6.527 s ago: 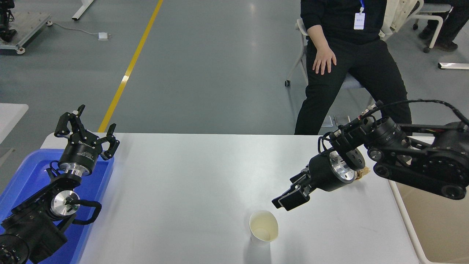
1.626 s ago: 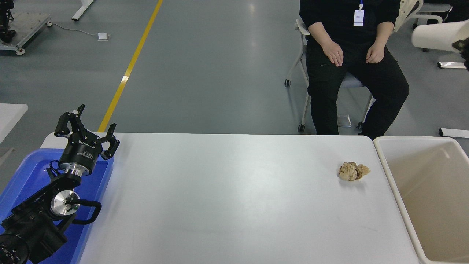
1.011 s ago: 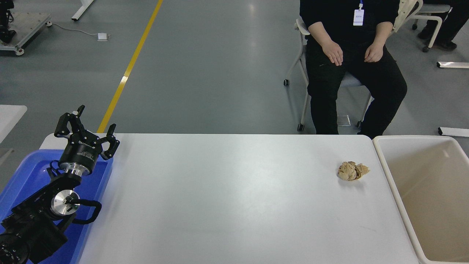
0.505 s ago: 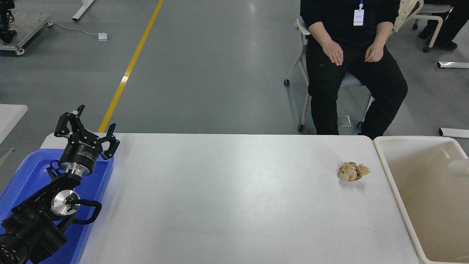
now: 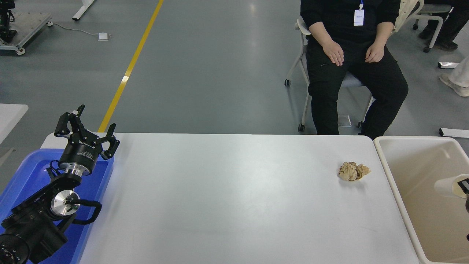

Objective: Clean the table surface

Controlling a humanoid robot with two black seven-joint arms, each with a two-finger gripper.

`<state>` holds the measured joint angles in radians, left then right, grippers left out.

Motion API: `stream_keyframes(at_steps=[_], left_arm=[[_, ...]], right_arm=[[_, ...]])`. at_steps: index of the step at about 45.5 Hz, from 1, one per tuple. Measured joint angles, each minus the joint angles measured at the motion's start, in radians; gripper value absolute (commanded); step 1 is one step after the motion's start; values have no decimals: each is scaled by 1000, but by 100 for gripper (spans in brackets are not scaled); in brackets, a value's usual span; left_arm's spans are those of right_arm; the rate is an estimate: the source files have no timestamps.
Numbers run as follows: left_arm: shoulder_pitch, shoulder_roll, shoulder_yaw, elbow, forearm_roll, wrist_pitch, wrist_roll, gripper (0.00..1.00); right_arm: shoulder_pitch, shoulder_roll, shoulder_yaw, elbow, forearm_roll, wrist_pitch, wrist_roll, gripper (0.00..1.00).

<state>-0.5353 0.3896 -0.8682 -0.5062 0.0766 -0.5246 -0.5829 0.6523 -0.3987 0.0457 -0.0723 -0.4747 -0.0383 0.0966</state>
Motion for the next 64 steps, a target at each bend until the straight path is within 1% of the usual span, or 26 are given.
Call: stream_keyframes(at_steps=[3,9,13,23,27,33,37,42,49,56,64], left_arm=[[0,0,0,0,0,0,0,100],[0,0,0,0,0,0,0,100],[0,0,0,0,0,0,0,100],[0,0,0,0,0,0,0,100],[0,0,0,0,0,0,0,100],[0,0,0,0,0,0,0,100],[0,0,0,0,0,0,0,100],[0,0,0,0,0,0,0,100],[0,0,0,0,0,0,0,100],[0,0,0,0,0,0,0,100],[0,0,0,0,0,0,0,100]], right_arm=[[-1,1,1,0,0,-9,0,61],[-1,2,5,-1,0,-27,0,86],[1,4,9,-3,1,-42,0,96],[33,7,15,1,2,-77,0,98],[67,0,32,7,6,-82,0,98],[138,-45,91,55,11,-86,-1,98],[192,-103,131,129,12,-86,2,98],[263,-198,187,274,13,-88,4,98],[335,-287,329,471,14,-88,5,98],[395,-321,450,569,15,-88,6,98],[451,-314,571,635,16,-88,6,98]])
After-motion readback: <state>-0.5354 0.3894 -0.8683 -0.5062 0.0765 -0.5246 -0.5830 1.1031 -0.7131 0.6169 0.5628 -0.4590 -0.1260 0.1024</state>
